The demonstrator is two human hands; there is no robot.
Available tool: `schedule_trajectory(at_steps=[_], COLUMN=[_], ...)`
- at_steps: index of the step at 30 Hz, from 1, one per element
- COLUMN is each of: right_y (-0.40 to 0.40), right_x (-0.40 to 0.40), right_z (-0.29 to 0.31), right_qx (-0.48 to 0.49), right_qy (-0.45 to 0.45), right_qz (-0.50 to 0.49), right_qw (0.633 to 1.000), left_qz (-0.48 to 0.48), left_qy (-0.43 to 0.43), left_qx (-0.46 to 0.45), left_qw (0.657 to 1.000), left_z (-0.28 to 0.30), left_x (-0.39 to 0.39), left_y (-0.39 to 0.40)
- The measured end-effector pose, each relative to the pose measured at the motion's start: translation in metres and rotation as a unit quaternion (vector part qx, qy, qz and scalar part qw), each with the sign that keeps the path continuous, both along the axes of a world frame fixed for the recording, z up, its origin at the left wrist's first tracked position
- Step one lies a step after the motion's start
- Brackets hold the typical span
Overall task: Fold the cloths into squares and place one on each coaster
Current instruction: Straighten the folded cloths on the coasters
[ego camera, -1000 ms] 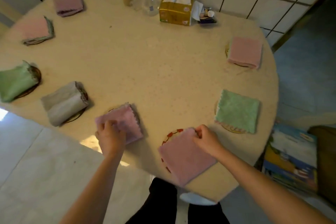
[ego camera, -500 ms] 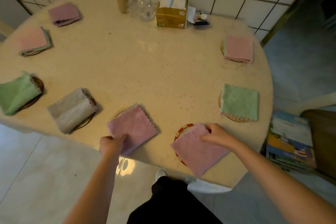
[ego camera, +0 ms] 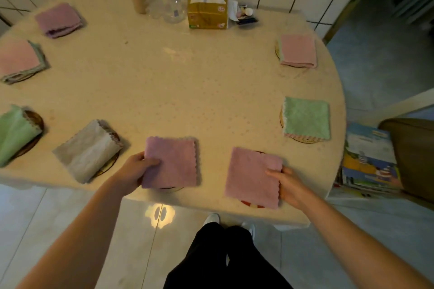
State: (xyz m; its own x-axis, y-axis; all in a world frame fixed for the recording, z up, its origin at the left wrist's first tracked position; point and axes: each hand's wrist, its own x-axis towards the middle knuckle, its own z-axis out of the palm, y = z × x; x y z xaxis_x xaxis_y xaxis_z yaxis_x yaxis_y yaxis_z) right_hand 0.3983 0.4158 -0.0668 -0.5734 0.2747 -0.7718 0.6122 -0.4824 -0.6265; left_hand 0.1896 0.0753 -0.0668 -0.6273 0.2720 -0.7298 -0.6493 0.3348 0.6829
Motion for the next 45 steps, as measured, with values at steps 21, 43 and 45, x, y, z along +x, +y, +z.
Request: schedule_trajectory(at_steps=[21,43,45], right_y=[0.003,-0.151,-0.186], right_x=[0.003,-0.082,-0.108], right_z=[0.0,0.036,0.034], right_qx=[0.316,0.51,0.492], right_qy=[-0.09,0.092,0.112], right_qz=[0.061,0.31,0.323], right_qw=[0.942,0.797,0.801], left_qz=[-0.048,0.054,0.073], left_qy=[0.05,0.241,0.231], left_qx=[-0.117,-0.24,-0.234], left_qw=[0.991,0.939,0.942], left_z=[-0.009,0.008,0.011], left_x=[-0.012,0.015,0.001], left_y=[-0.012,-0.133,-0.161])
